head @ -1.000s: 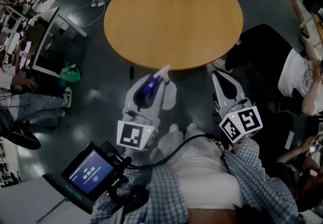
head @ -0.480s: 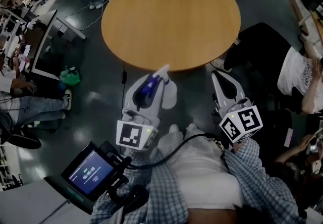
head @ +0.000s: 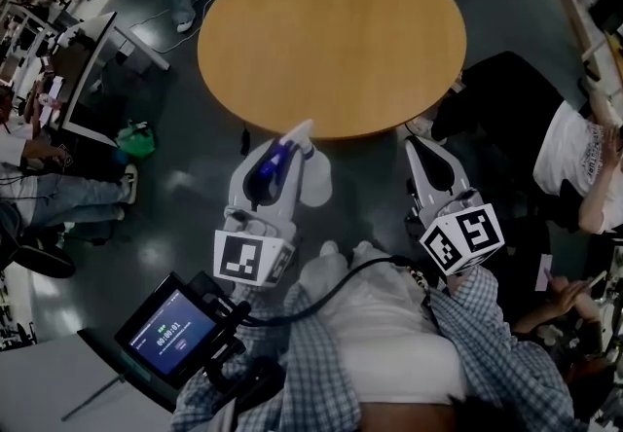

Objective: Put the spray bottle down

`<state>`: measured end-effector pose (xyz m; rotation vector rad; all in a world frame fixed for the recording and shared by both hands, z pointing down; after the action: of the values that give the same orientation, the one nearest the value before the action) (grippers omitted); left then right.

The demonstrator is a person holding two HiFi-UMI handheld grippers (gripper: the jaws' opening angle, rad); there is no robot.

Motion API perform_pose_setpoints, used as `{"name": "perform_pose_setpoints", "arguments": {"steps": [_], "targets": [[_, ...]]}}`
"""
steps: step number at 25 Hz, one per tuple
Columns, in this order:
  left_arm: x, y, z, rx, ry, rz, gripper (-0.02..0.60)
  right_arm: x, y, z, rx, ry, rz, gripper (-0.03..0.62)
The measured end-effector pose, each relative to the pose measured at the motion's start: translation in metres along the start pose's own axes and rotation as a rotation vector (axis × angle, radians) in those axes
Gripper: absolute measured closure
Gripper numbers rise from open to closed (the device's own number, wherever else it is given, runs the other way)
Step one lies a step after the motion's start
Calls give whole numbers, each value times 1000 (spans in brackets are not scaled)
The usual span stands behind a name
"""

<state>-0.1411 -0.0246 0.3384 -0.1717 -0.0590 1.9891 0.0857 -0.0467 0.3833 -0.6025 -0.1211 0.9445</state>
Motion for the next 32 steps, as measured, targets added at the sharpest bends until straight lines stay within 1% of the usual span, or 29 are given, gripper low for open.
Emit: {"name": "perform_pose_setpoints", "arguments": {"steps": [4, 7, 13, 19, 25, 28, 30, 32], "targets": [[3, 16, -5, -27, -9, -54, 476, -4, 3, -2, 7, 1, -21, 589], [5, 20, -3, -15, -29, -74, 476, -1, 1, -5, 13, 0, -16, 589], [-2, 16, -12, -40, -43, -37, 476, 10, 0, -14, 20, -18, 10, 589], [-3, 9, -24, -28, -90, -15, 476, 19, 2, -16, 32, -32, 30, 589], [-6, -3, -25, -22, -91, 12, 476, 27, -2, -19, 31, -52, 64, 589], [-2, -10, -23, -20, -94, 41, 476, 36, 1, -14, 29, -63, 81, 589], [-5, -14, -32, -41, -115, 60, 476, 39, 1, -18, 40, -80, 87, 589], [-13, -16, -43, -50, -158, 60, 476, 36, -1, -32, 76, -97, 78, 589]]}}
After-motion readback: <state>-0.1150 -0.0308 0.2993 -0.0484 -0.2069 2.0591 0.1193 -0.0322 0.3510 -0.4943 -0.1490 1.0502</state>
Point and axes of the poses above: the fingertips, and each gripper's own axes: x backward along the fingers, y to its left, z out of its underside, the point moved 6 cm from there along x, backward along the fingers, and after that the axes turned 10 degrees about -x, right-handed, at the moved point
